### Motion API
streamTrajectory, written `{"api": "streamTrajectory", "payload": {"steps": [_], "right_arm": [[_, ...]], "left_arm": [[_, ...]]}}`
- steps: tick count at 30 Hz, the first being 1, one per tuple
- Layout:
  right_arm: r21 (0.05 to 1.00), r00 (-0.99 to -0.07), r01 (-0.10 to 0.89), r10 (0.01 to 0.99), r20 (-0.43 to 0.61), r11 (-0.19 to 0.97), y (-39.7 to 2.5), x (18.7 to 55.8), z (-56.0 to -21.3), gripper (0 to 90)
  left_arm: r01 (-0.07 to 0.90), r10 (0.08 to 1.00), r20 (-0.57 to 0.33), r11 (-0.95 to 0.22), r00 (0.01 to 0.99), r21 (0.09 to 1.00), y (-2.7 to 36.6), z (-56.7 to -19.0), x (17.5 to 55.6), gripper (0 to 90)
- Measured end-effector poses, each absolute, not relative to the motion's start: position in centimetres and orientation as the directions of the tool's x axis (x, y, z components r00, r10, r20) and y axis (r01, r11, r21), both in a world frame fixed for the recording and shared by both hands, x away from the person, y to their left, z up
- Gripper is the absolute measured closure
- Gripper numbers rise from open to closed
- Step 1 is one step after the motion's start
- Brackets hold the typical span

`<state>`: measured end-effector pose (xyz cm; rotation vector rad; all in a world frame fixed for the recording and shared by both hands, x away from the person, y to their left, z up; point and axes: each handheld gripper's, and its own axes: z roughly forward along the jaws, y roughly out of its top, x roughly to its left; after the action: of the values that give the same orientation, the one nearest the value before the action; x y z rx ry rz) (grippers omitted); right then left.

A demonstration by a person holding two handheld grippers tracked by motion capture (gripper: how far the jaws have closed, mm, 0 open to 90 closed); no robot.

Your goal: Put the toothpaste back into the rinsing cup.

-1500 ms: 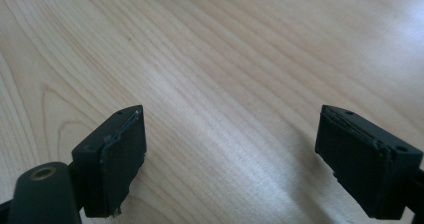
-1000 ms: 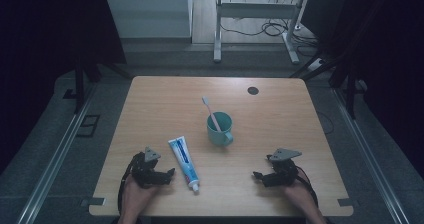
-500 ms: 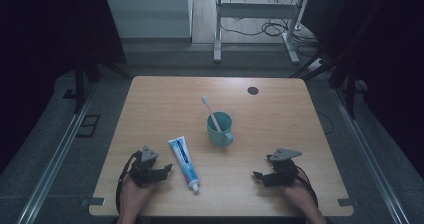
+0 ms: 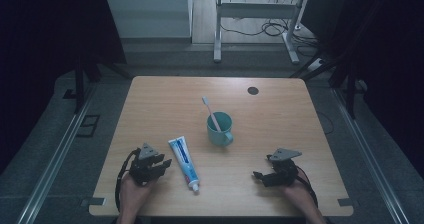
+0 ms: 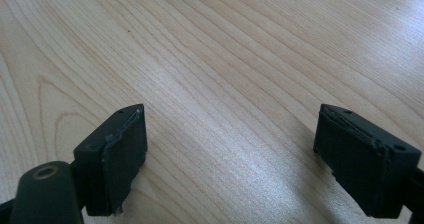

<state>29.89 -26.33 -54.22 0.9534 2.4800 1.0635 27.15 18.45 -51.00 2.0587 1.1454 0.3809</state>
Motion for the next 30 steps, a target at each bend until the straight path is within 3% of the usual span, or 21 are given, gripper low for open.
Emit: {"api": "streamTrajectory", "payload": {"steps": [11,30], "right_arm": [[0.724,-0.744,0.462,0.668,0.003,0.512,-26.3,29.9,-54.2,13.8],[0.724,-0.744,0.463,0.668,0.002,0.512,-26.3,29.9,-54.2,13.8]], "left_arm": [[0.584,0.783,-0.092,-0.374,0.615,0.721,15.8,-49.6,27.3,89.1],[0.588,0.688,-0.136,-0.482,0.713,0.649,10.1,-50.8,28.8,89.6]]}}
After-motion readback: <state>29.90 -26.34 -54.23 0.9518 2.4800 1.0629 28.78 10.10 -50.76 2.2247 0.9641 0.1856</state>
